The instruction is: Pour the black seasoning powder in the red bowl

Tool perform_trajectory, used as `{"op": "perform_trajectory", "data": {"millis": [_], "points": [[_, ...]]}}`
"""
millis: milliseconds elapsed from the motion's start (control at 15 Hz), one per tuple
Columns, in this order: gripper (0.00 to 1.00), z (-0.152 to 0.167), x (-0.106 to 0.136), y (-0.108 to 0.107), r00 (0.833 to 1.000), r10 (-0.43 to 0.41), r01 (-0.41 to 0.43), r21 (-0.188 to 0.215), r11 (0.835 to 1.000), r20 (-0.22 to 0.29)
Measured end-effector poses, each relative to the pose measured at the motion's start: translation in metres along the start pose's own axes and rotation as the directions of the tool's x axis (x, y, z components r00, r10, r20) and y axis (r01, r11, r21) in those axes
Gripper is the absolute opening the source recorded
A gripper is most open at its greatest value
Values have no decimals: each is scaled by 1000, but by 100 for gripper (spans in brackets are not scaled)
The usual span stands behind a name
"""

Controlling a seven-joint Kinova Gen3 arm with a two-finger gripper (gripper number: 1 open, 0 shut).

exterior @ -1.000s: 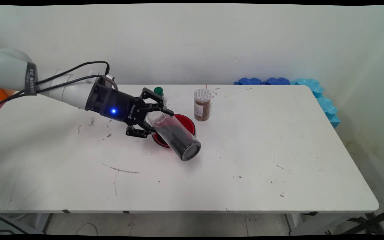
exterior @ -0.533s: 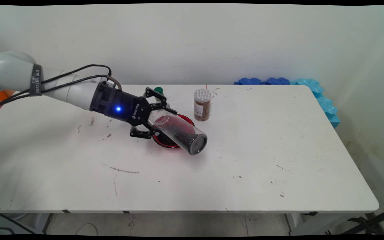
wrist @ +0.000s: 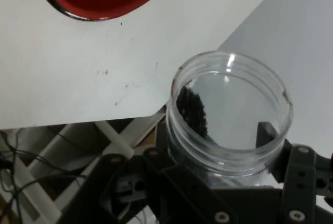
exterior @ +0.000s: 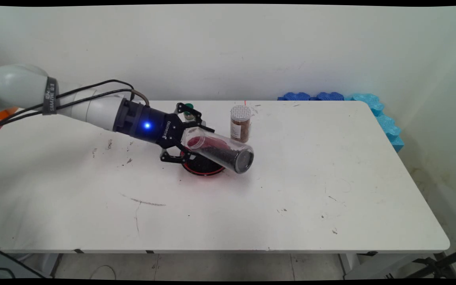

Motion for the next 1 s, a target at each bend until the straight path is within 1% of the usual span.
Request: {"op": "perform_trajectory", "data": {"millis": [267,533,1000], "points": [[0,5,2,1,996,-84,84,-17,996,2],[0,9,4,2,990,-138,138,-30,990,4],[0,18,7,4,972,-234,234,-57,971,8]]}}
